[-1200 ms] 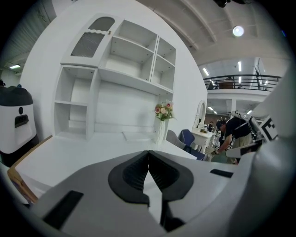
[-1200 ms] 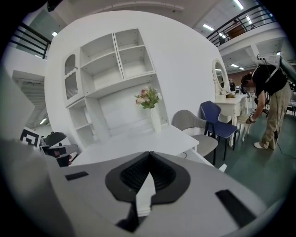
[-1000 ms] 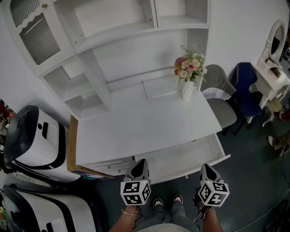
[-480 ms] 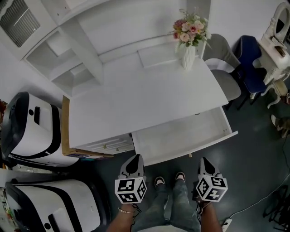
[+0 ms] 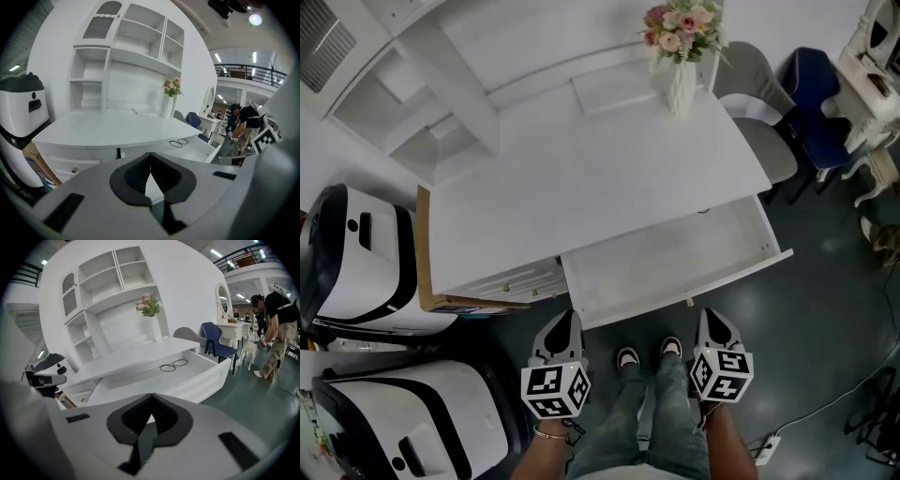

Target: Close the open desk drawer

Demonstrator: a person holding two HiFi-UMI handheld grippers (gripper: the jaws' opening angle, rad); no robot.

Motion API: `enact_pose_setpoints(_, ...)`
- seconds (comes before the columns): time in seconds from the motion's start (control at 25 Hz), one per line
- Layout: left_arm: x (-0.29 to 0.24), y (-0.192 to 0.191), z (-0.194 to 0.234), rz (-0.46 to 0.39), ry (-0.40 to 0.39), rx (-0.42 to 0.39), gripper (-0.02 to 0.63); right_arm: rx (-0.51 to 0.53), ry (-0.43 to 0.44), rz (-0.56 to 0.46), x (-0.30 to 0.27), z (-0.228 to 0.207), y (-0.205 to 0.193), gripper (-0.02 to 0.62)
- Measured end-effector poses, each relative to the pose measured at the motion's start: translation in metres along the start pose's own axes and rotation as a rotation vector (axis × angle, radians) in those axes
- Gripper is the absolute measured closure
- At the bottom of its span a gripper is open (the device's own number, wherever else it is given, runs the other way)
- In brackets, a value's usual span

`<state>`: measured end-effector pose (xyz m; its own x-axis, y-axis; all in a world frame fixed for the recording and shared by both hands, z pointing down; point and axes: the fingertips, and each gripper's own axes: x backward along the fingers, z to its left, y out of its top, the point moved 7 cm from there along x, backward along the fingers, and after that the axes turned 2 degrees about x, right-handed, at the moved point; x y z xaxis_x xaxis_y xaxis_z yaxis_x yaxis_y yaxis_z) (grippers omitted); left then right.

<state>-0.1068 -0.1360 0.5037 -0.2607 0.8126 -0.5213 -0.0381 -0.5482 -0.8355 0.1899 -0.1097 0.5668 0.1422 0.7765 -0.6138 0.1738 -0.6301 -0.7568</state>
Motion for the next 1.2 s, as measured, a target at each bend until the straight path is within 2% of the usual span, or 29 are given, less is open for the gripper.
enact_pose_setpoints(0.56, 0.006, -0.006, 0.021, 0.017, 0.089, 0.003, 0.587, 0.109, 0.044, 0.066, -0.048, 0.010, -0.036, 0.588)
enact_pose_setpoints(0.76, 0.005, -0.006, 0.028, 0.023, 0.111, 0.011, 0.586, 0.116, 0.057, 0.080, -0.058, 0.013, -0.038, 0.588)
enact_pose_setpoints(1.2, -0.002, -0.008, 0.032, 0.035, 0.115, 0.034, 0.586, 0.130, 0.079, 0.093, -0.065, 0.022, -0.036, 0.588)
